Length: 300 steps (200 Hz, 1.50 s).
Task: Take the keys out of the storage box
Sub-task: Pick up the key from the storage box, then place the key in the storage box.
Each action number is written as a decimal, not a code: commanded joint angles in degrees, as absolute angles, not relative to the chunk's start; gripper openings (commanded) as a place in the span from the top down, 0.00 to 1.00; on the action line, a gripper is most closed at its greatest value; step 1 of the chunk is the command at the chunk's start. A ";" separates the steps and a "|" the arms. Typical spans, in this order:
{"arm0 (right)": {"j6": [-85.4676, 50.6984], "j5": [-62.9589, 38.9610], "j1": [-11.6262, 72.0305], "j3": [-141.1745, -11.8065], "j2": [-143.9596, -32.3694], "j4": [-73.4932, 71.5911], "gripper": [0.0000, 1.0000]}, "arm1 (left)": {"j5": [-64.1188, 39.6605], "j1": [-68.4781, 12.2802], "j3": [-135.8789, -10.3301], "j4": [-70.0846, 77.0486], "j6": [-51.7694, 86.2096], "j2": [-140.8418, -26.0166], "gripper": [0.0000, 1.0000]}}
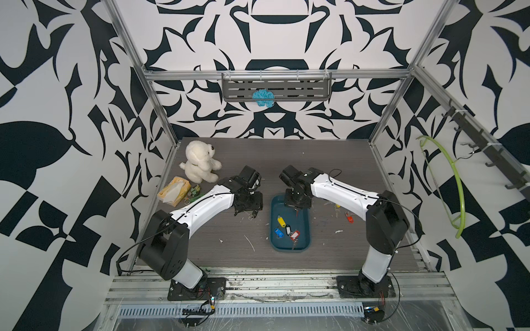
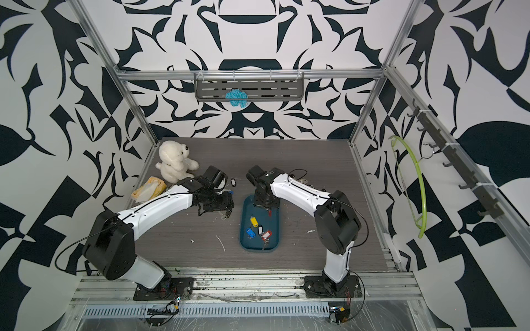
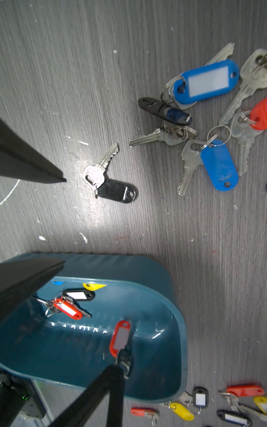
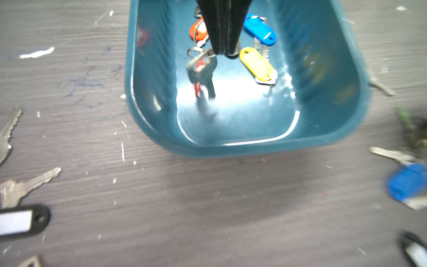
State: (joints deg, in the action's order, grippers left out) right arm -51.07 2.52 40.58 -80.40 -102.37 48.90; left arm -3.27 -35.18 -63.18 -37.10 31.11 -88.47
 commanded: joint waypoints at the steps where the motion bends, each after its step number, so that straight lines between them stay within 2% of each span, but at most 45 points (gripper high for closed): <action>1: -51.66 -2.84 38.71 -76.14 -98.81 41.78 1.00 | -4.04 -35.60 -62.31 -37.17 31.11 -89.12 0.42; 52: -52.43 -11.73 37.72 -70.36 -97.61 31.06 1.00 | -3.70 -35.80 -62.31 -37.44 30.94 -89.41 0.42; 173: -51.82 -13.22 35.51 -70.49 -93.04 32.71 1.00 | -3.75 -36.19 -62.86 -37.62 31.03 -89.63 0.43; 215: -51.94 -20.86 35.69 -68.00 -96.07 26.94 1.00 | -3.53 -36.56 -62.84 -37.62 31.11 -89.83 0.43; 282: -50.04 -14.52 35.71 -68.88 -96.98 34.43 1.00 | -3.51 -36.61 -62.59 -37.67 31.03 -90.17 0.43; 286: -50.01 -13.99 35.63 -69.01 -96.84 34.87 0.97 | -3.52 -36.57 -62.61 -37.62 31.03 -90.09 0.43; 295: -49.54 -12.89 35.66 -69.46 -96.52 36.04 0.82 | -3.53 -36.56 -62.63 -37.65 31.03 -90.12 0.43; 300: -49.12 -12.36 35.64 -69.85 -96.45 36.86 0.78 | -3.55 -36.56 -62.61 -37.62 31.03 -90.17 0.43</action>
